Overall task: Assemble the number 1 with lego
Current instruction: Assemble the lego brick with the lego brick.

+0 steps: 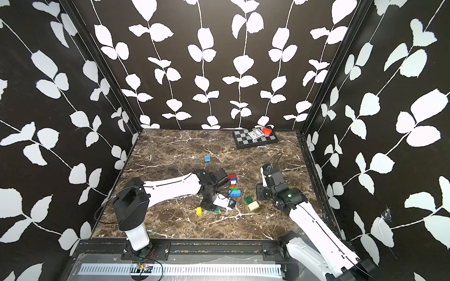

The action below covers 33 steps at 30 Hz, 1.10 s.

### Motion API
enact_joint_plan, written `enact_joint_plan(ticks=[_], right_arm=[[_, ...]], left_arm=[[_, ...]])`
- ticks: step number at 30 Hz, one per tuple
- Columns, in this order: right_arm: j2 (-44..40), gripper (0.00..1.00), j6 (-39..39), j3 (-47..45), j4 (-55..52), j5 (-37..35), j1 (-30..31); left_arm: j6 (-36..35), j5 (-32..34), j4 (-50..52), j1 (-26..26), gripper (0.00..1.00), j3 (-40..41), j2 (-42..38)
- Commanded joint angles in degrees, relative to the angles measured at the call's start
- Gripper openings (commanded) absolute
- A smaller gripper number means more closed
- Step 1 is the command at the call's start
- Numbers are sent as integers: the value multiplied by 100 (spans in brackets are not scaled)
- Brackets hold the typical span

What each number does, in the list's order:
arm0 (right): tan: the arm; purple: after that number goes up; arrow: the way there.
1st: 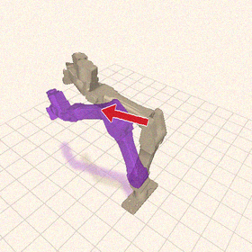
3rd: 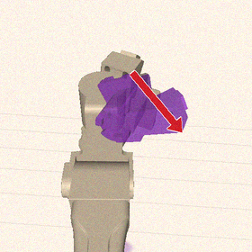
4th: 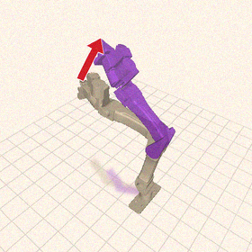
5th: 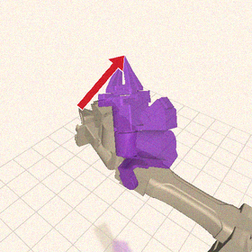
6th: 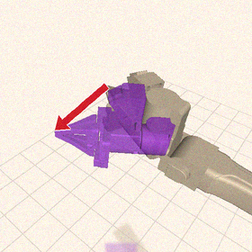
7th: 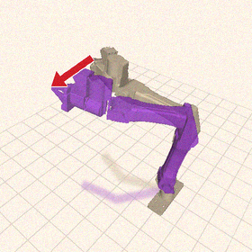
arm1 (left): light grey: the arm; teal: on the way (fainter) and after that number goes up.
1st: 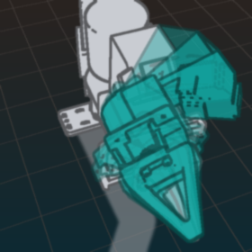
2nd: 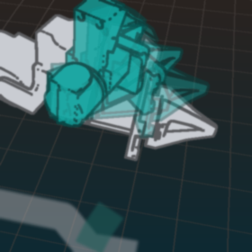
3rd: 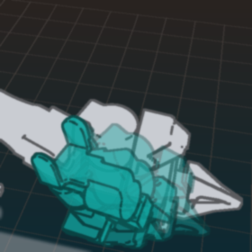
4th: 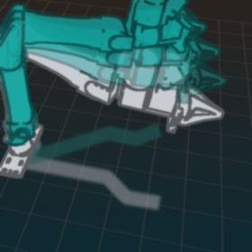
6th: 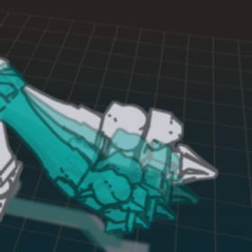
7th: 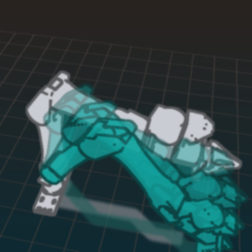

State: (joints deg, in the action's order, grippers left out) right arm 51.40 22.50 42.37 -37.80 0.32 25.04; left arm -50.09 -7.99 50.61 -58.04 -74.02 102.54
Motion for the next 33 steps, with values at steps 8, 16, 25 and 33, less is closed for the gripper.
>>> enact_joint_plan(ticks=[8, 16, 25, 33], right_arm=[[124, 36, -18, 68, 18, 82, -69], [138, 36, -13, 78, 27, 100, -75], [143, 36, 4, 34, 53, 91, -100], [97, 35, 88, -106, 137, 118, -104]], left_arm=[[532, 175, 32, -41, 2, -15, 71], [509, 206, -176, -58, 3, 76, 126], [439, 298, -237, -102, 3, 133, 206], [460, 386, -163, -102, 2, 262, 143]])
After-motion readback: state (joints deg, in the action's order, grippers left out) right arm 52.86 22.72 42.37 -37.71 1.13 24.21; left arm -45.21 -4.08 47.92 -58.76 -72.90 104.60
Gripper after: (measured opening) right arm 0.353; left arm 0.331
